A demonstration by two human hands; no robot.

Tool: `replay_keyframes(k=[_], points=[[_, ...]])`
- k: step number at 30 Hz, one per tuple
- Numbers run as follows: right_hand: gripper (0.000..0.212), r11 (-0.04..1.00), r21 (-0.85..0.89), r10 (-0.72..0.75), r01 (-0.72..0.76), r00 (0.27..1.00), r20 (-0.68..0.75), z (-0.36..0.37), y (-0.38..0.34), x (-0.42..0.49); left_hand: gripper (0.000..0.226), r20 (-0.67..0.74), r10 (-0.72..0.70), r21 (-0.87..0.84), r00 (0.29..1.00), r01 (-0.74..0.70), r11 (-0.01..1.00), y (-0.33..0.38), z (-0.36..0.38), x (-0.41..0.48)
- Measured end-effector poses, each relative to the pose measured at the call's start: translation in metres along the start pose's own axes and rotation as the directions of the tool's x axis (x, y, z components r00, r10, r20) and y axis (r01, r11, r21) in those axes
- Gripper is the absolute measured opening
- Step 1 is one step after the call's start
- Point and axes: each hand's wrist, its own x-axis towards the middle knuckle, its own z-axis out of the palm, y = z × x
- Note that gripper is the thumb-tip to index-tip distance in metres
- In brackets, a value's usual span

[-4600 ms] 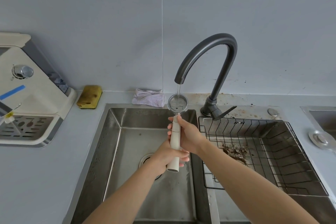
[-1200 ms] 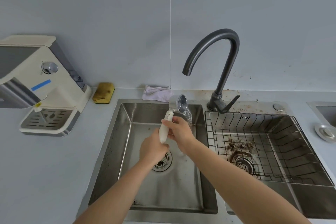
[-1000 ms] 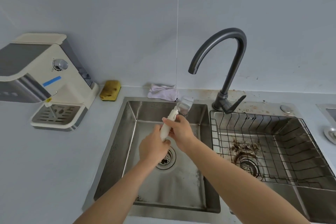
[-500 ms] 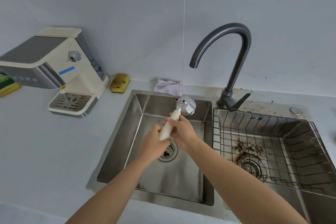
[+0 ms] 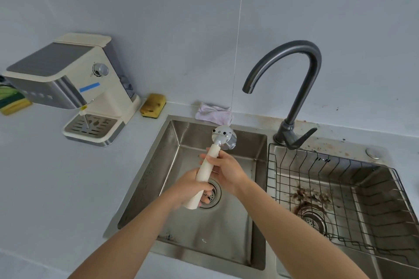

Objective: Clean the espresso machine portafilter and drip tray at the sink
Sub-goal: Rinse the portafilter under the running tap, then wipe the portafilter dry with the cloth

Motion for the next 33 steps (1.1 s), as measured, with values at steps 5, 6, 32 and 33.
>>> replay_keyframes(k=[5,6,32,33], points=[[0.014,0.995,-0.102,0.017,-0.015,1.000,0.013,0.017,0.001,0.029,0.020,0.000,0.021,-0.127,1.000,-0.021,0.992,-0.006,-0.029,0.016],[0.013,0.990,-0.140,0.025,-0.022,1.000,0.016,0.022,0.001,0.037,0.020,-0.010,0.028,-0.133,1.000,-0.029,0.991,-0.008,-0.037,0.020],[0.060,-0.460,-0.886,-0.105,-0.063,0.994,-0.017,-0.040,-0.072,0.247,0.018,-0.169,0.070,0.204,0.983,-0.035,0.978,-0.046,-0.129,0.128],[0.061,-0.458,-0.884,-0.107,-0.096,0.993,-0.052,-0.042,-0.070,0.250,0.018,-0.176,0.066,0.206,0.982,-0.029,0.978,-0.045,-0.130,0.130]])
